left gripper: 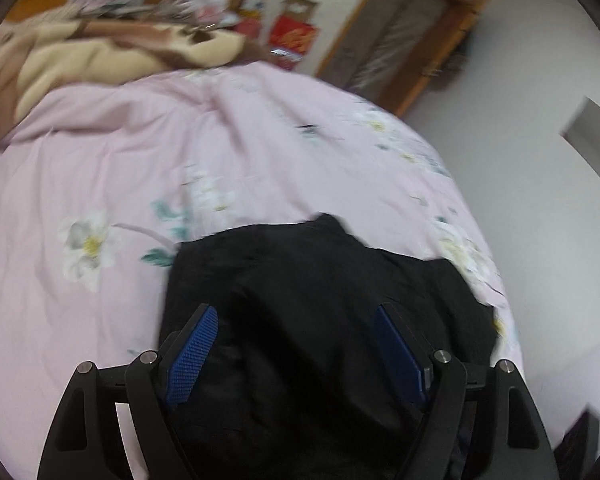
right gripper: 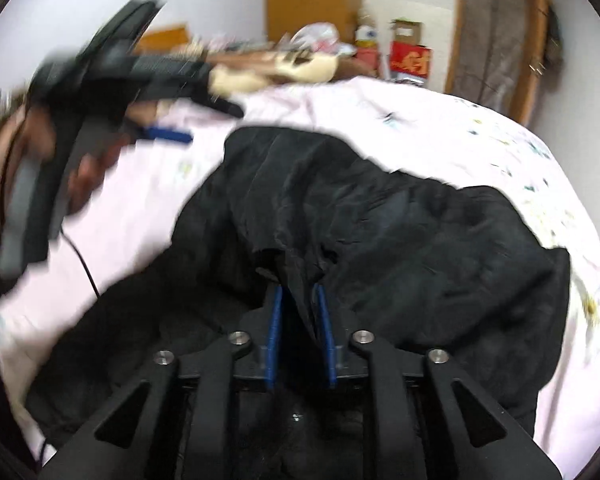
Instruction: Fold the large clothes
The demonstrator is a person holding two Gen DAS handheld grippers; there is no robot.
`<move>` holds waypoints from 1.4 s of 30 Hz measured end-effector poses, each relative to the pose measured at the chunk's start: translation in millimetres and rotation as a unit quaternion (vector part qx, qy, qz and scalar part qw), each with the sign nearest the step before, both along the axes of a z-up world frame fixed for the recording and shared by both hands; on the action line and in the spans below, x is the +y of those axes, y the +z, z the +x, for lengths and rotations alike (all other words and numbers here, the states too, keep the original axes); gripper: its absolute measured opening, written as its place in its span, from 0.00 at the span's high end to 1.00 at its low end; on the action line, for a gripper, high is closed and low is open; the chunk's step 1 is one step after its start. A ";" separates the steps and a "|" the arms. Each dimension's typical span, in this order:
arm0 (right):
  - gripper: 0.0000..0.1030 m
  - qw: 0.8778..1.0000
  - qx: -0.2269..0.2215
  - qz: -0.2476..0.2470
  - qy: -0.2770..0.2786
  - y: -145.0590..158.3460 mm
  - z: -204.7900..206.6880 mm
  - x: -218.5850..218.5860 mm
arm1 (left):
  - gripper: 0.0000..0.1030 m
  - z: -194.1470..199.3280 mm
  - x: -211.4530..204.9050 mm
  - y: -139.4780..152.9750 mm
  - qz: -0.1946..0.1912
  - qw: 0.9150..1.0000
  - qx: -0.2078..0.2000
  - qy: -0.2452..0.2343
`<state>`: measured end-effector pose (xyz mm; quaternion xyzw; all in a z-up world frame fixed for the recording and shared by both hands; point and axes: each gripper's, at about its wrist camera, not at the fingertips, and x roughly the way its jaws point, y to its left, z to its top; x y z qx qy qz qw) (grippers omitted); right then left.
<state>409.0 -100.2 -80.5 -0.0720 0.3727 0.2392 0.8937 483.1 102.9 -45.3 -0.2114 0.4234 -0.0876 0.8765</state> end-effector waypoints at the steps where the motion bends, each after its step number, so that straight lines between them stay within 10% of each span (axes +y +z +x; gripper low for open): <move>1: 0.69 1.000 -0.002 0.013 -0.007 6.5 0.2 -8.2 | 0.22 -1.7 -8.0 2.2 -0.009 1.000 0.003 -0.014; 4: 0.43 0.996 -0.006 0.068 -0.066 26.6 6.3 -61.0 | 0.21 -6.0 -36.6 -3.4 -0.035 0.997 0.033 -0.066; 10: 0.42 0.963 0.084 0.170 -0.193 12.4 51.8 -149.5 | 0.21 -10.6 -71.3 -32.6 -0.009 0.991 0.094 -0.092; 15: 0.42 0.954 0.119 0.202 -0.185 -1.9 93.2 -156.1 | 0.21 -11.4 -80.8 -52.1 0.006 0.989 0.116 -0.090; 18: 0.42 0.949 0.140 0.207 -0.195 -8.8 112.2 -154.5 | 0.40 -6.9 -77.1 -56.9 -0.002 0.990 0.122 -0.072; 21: 0.65 0.934 0.170 0.224 -0.222 -22.1 125.3 -154.4 | 0.86 -4.2 -74.9 -59.6 0.032 0.991 0.119 -0.057; 22: 0.87 0.929 0.182 0.225 -0.231 -26.1 127.3 -157.9 | 0.88 -5.2 -75.0 -59.1 0.036 0.991 0.115 -0.057; 24: 0.94 0.921 0.181 0.242 -0.245 -25.0 130.1 -164.2 | 0.91 -9.3 -72.7 -56.6 0.028 0.992 0.109 -0.058; 31: 0.95 0.979 -0.028 0.132 -0.155 42.3 87.8 -121.2 | 0.91 -21.7 -68.5 -59.3 0.037 0.993 0.100 -0.059; 39: 0.95 0.967 0.114 0.112 -0.199 -48.3 80.5 -151.7 | 0.86 -33.4 -64.3 -82.2 0.046 0.990 0.117 -0.065; 42: 0.92 0.961 0.135 0.125 -0.208 -48.2 85.9 -156.9 | 0.66 -34.7 -59.6 -79.3 0.051 0.990 0.118 -0.064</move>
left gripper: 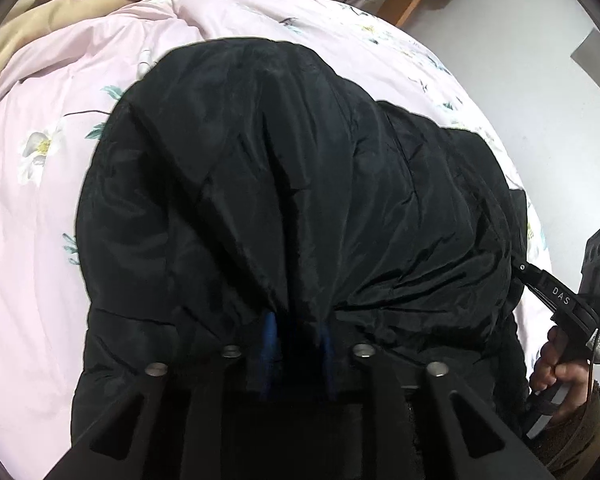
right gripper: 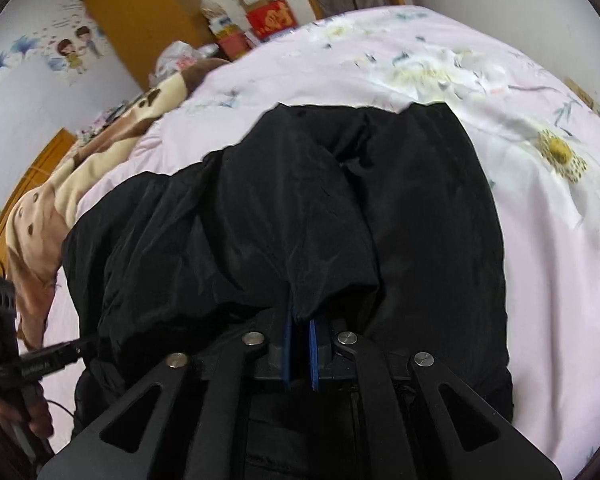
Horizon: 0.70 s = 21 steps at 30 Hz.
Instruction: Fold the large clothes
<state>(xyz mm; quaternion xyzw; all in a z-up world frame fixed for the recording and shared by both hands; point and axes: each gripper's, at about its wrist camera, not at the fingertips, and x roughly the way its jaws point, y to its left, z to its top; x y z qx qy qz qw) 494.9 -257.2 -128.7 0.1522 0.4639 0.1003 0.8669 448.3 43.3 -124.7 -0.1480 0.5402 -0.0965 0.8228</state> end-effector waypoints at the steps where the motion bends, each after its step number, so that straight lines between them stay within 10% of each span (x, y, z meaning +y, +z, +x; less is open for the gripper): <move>1: 0.85 1.000 -0.002 -0.005 0.001 4.4 -1.9 1.9 | 0.60 2.4 3.3 4.2 0.005 1.000 -0.002 -0.001; 4: 0.68 0.999 -0.009 -0.044 -0.004 26.7 -11.1 3.0 | 0.49 -0.7 19.4 28.3 0.019 0.999 -0.034 -0.004; 13: 0.62 0.980 -0.132 -0.144 0.023 90.9 -25.6 45.5 | 0.40 26.0 30.7 89.6 0.049 0.992 -0.116 0.024; 21: 0.56 0.976 -0.081 -0.169 0.108 38.1 13.4 88.1 | 0.40 73.5 4.5 45.9 0.110 0.991 -0.075 0.004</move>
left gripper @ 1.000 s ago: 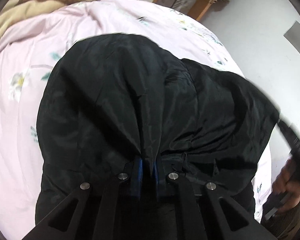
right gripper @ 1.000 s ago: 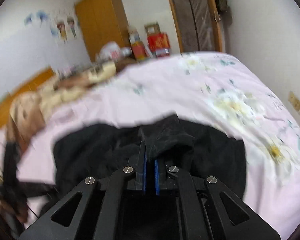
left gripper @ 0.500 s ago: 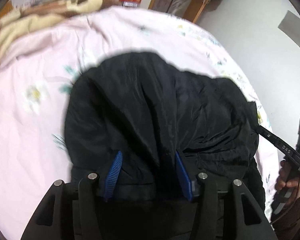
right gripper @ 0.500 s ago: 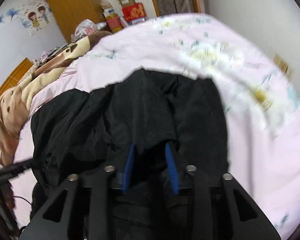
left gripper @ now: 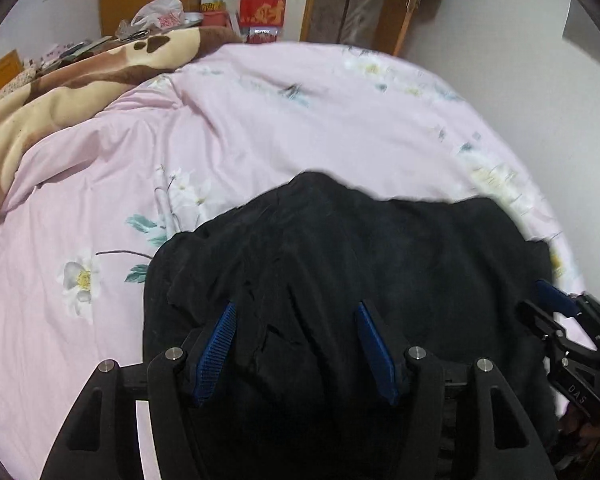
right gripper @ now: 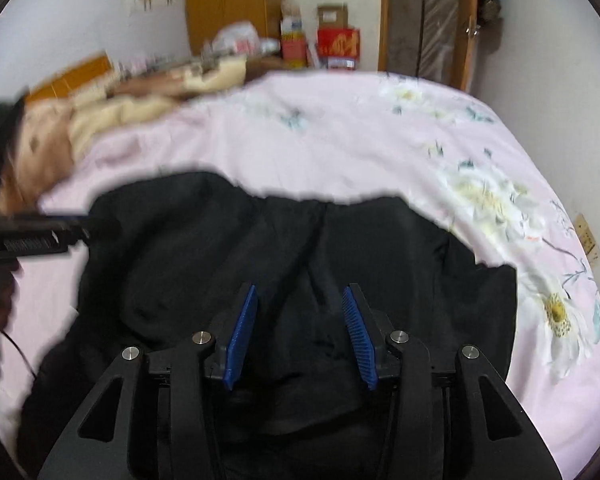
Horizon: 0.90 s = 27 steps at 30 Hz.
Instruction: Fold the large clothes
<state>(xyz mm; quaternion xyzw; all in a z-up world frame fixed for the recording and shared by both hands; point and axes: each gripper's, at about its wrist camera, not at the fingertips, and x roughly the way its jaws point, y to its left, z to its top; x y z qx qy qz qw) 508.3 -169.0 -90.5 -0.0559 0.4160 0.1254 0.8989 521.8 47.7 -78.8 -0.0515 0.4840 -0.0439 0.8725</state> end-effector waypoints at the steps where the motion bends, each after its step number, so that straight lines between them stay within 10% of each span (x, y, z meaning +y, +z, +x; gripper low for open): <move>1: 0.56 1.000 0.009 -0.022 -0.008 -10.2 2.1 -2.1 | 0.40 2.6 6.7 -9.7 -0.003 1.000 0.006 0.013; 17: 0.56 1.000 0.000 -0.010 -0.001 -59.1 -17.3 -37.3 | 0.32 -3.9 32.2 -63.1 -0.042 0.998 0.035 0.030; 27: 0.49 1.000 -0.007 0.000 -0.029 -1.2 -55.0 -38.1 | 0.32 -70.7 45.7 -26.3 -0.058 0.998 0.029 0.025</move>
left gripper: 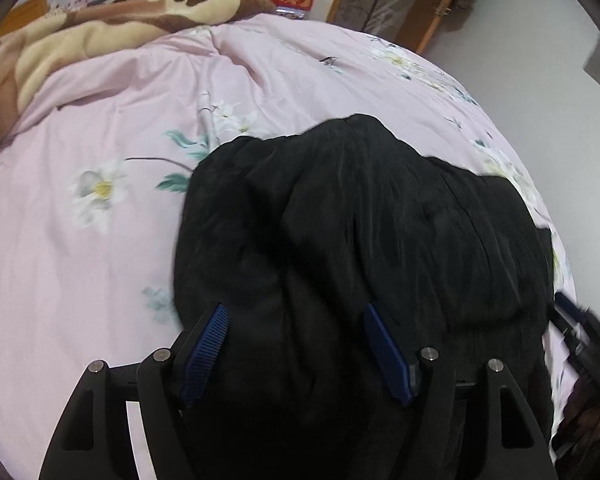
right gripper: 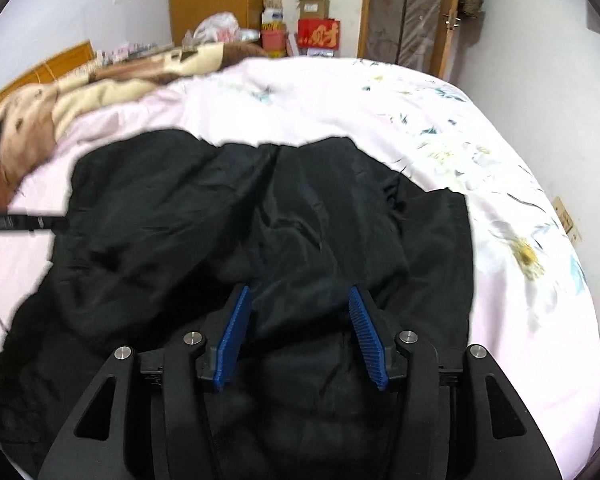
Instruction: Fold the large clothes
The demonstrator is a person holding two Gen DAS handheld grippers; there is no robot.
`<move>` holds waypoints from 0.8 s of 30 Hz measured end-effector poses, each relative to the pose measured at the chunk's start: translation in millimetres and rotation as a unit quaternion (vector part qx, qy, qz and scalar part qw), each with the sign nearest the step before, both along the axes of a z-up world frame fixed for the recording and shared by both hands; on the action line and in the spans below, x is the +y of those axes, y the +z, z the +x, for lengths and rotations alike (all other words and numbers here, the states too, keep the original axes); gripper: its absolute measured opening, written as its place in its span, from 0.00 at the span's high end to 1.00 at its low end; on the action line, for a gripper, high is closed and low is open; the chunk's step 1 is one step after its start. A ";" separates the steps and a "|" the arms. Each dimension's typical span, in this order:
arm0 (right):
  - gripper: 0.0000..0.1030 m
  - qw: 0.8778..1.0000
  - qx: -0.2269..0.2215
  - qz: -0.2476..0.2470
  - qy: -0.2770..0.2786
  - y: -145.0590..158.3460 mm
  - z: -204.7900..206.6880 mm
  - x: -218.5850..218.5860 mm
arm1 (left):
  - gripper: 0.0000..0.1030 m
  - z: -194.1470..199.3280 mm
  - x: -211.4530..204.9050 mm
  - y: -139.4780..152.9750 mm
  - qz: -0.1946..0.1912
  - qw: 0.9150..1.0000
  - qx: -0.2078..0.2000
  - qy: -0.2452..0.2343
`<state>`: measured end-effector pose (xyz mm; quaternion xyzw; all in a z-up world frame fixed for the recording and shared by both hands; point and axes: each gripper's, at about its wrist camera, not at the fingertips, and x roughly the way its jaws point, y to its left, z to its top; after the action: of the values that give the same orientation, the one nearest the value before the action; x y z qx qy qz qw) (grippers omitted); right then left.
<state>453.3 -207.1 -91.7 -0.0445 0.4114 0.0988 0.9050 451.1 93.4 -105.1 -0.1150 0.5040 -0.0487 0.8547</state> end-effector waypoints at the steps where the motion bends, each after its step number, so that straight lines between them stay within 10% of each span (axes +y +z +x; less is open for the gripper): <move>1: 0.48 1.000 -0.004 0.007 -0.003 7.4 -9.4 -3.5 | 0.32 -8.2 1.2 3.2 0.000 1.000 -0.003 -0.005; 24: 0.35 0.995 -0.031 0.046 -0.082 60.8 -252.8 -71.4 | 0.24 -263.9 63.8 12.5 -0.017 0.999 0.026 0.026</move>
<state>200.4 -278.5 -31.0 0.0283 0.3806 0.0414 0.9234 187.2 157.2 -92.6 -0.1434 0.5217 -0.0319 0.8404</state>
